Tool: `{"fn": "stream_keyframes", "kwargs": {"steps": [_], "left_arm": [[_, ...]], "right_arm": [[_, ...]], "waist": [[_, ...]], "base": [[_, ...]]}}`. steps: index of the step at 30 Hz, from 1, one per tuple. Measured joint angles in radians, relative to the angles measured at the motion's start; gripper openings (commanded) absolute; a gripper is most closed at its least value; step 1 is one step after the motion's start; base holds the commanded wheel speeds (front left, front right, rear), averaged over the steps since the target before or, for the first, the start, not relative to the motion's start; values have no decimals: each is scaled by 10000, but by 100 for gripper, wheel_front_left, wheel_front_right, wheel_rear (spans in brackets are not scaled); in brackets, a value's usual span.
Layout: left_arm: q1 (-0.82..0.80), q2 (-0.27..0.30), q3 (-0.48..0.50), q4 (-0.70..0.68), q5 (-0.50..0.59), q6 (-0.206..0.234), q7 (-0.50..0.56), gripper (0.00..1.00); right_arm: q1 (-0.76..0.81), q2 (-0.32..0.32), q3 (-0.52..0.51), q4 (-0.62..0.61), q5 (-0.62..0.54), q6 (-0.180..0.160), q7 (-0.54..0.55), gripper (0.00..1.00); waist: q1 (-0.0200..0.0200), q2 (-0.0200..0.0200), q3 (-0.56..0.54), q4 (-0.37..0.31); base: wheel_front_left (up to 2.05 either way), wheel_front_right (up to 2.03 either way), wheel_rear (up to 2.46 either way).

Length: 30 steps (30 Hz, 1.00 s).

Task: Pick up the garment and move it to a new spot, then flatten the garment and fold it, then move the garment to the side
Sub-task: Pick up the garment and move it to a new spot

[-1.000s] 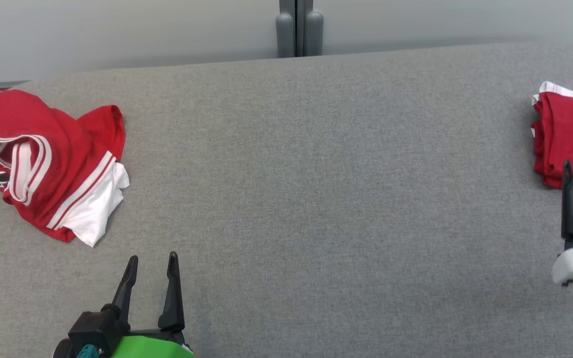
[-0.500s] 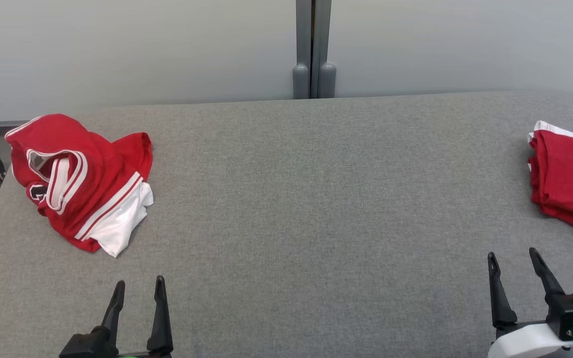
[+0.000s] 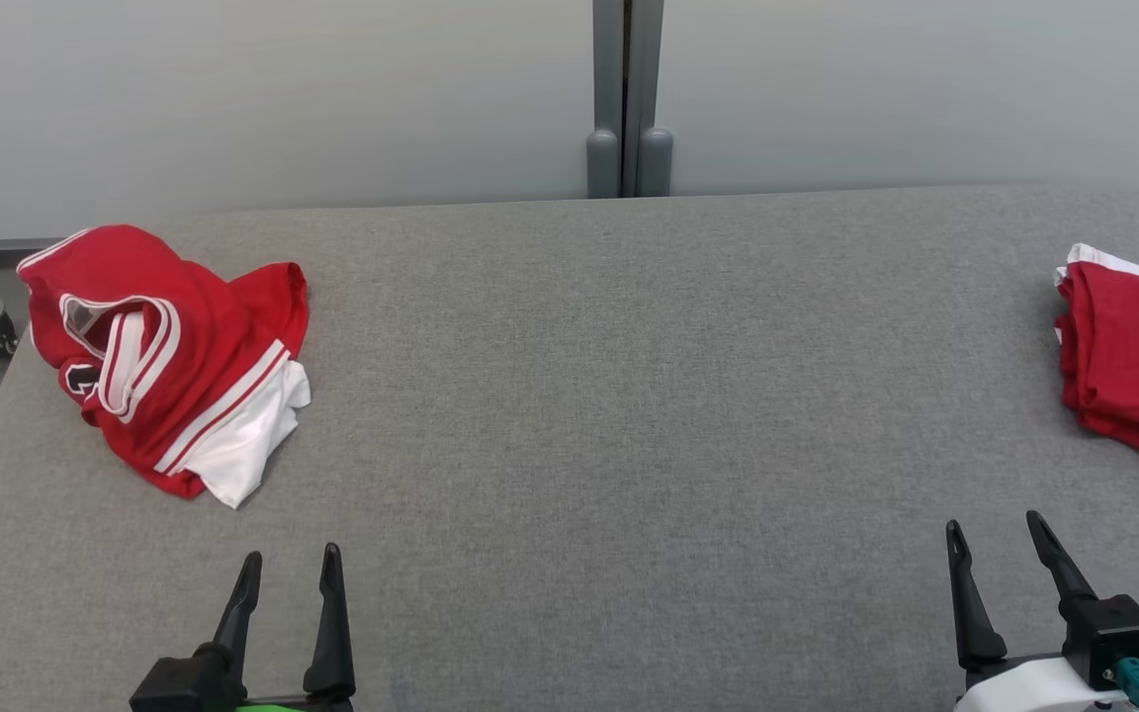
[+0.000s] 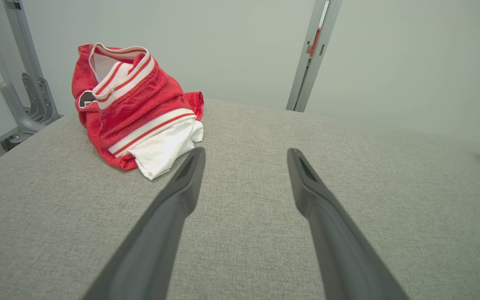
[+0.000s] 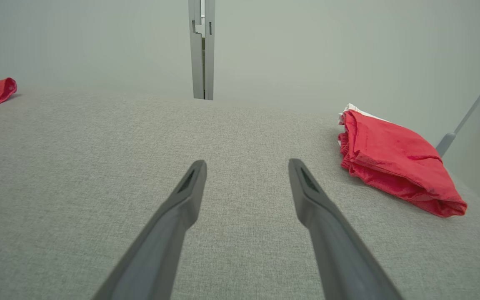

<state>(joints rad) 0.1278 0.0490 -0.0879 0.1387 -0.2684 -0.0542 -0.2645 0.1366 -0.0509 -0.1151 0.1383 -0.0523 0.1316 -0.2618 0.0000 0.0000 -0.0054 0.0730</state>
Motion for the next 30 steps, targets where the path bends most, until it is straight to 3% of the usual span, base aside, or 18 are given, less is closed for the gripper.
{"fn": "stream_keyframes", "kwargs": {"steps": [7,20,26,30], "left_arm": [[-67,2,-82,29,-23,29,0,100],[562,2,159,17,-102,165,0,100],[266,4,29,-44,-307,88,0,100],[-1253,2,-199,569,-491,-180,2,100]], "right_arm": [[102,0,174,-132,174,0,0,100],[6,12,1313,13,566,0,-4,100],[-144,15,1383,-35,374,0,-6,100],[-817,-159,1499,-278,128,-2,-8,100]], "waist": [[0,0,-44,665],[0,0,-174,2868],[0,0,21,3175],[0,0,437,3204]], "base": [[0,0,0],[0,0,0],[0,0,0],[0,0,0]]}}
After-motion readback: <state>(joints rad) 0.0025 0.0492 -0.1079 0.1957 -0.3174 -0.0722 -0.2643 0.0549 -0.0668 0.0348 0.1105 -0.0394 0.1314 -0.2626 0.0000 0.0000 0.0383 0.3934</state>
